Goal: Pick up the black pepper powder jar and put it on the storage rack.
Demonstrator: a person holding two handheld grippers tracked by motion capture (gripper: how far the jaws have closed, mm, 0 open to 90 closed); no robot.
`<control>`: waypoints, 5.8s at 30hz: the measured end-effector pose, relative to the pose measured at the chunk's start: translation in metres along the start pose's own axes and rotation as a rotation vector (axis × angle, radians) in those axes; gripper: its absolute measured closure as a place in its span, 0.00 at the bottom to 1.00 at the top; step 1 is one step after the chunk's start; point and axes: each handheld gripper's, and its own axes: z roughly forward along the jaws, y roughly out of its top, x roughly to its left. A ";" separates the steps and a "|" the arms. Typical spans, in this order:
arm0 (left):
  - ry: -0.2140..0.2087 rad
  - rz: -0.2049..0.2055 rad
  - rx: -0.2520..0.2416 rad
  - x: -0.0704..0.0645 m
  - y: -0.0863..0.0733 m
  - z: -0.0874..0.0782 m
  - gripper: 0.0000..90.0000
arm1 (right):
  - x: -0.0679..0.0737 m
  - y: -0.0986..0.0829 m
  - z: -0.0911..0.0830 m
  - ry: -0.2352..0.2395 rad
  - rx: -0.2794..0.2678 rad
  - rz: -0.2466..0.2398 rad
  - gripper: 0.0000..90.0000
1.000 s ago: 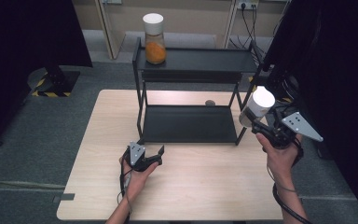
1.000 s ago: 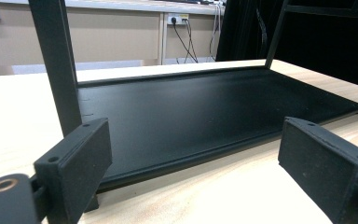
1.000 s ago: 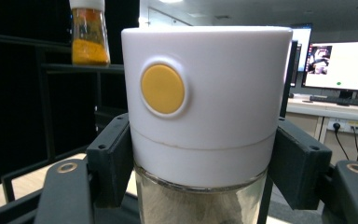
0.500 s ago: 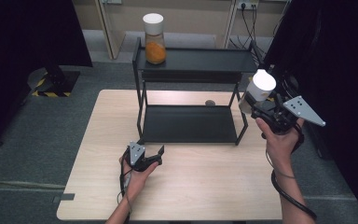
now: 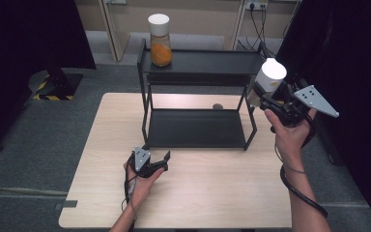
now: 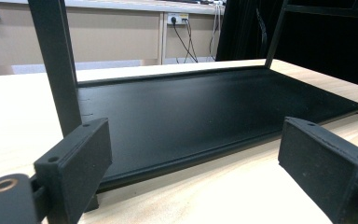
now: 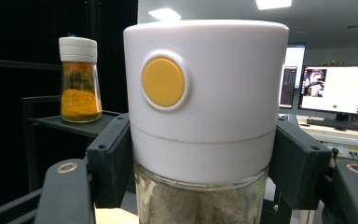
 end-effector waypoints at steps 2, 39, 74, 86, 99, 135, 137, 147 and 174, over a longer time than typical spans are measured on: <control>0.000 0.001 0.001 0.000 0.000 0.000 0.10 | 0.000 0.003 0.002 -0.001 -0.001 -0.001 0.34; 0.000 0.002 -0.003 0.000 -0.001 0.000 0.10 | -0.010 0.041 0.052 -0.069 0.001 0.028 0.34; -0.001 -0.001 -0.002 0.001 0.000 -0.001 0.10 | -0.020 0.052 0.101 -0.115 0.074 0.067 0.34; -0.001 0.001 -0.003 0.001 -0.001 -0.001 0.10 | -0.026 0.053 0.117 -0.133 0.103 0.085 0.34; 0.000 0.003 -0.004 0.000 -0.001 -0.001 0.10 | -0.029 0.053 0.131 -0.157 0.129 0.090 0.34; -0.007 0.010 -0.003 -0.001 -0.001 0.000 0.10 | -0.030 0.051 0.148 -0.203 0.152 0.087 0.34; -0.007 0.011 -0.004 -0.001 -0.001 0.000 0.10 | -0.030 0.049 0.148 -0.204 0.148 0.087 0.34; -0.008 0.012 -0.004 -0.001 -0.001 0.000 0.10 | -0.029 0.046 0.148 -0.204 0.136 0.087 0.34; -0.008 0.014 -0.004 -0.001 -0.001 0.000 0.10 | -0.034 0.050 0.127 -0.156 0.147 0.085 0.08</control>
